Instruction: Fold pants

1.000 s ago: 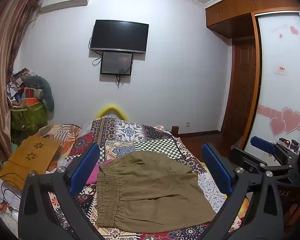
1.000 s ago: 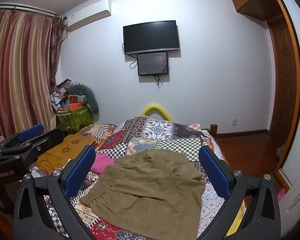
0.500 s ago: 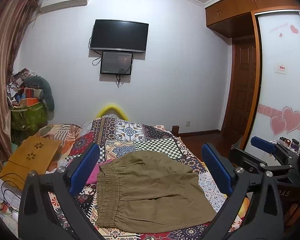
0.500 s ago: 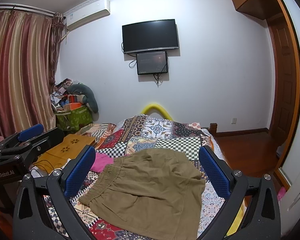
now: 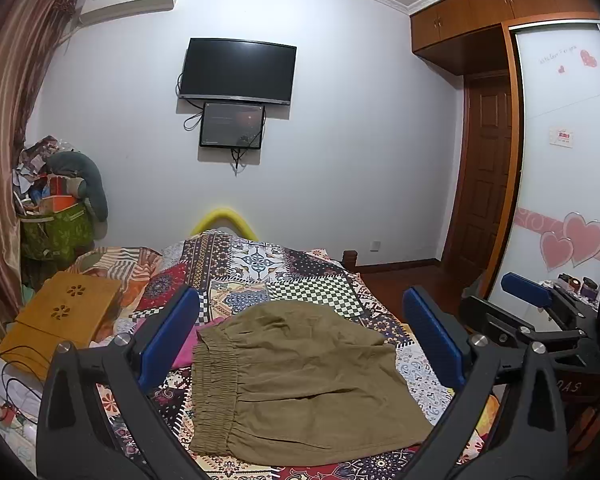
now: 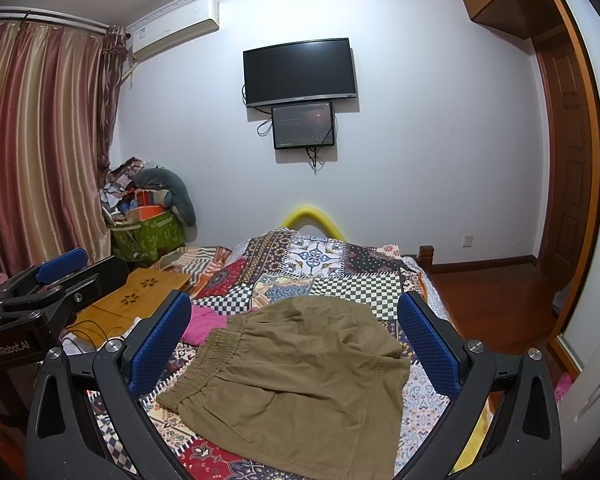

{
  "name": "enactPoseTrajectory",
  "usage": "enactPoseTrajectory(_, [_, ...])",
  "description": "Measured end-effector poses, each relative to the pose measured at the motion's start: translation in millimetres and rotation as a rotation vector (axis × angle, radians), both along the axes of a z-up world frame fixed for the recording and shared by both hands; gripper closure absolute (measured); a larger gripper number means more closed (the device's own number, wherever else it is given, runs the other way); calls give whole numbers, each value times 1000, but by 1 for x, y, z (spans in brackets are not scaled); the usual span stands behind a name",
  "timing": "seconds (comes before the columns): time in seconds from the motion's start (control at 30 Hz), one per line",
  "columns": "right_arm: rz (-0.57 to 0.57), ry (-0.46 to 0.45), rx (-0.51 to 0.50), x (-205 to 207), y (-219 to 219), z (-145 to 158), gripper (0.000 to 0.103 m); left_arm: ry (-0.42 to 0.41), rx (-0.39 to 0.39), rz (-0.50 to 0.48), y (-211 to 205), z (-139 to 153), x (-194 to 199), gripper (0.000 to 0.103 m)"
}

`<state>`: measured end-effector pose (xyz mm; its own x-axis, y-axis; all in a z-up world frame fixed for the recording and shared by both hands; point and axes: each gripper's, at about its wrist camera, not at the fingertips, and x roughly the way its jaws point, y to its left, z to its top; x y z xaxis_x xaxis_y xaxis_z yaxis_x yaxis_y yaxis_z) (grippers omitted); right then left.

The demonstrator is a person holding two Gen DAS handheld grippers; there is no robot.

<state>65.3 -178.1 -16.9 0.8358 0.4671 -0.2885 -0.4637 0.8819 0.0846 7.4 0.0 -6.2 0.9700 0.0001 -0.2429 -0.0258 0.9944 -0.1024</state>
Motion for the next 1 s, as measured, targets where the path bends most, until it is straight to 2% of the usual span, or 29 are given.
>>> enactPoseTrajectory(1.0, [-5,5,-1,3,-2,-2,0,8,3,-2,0,-5,3,0])
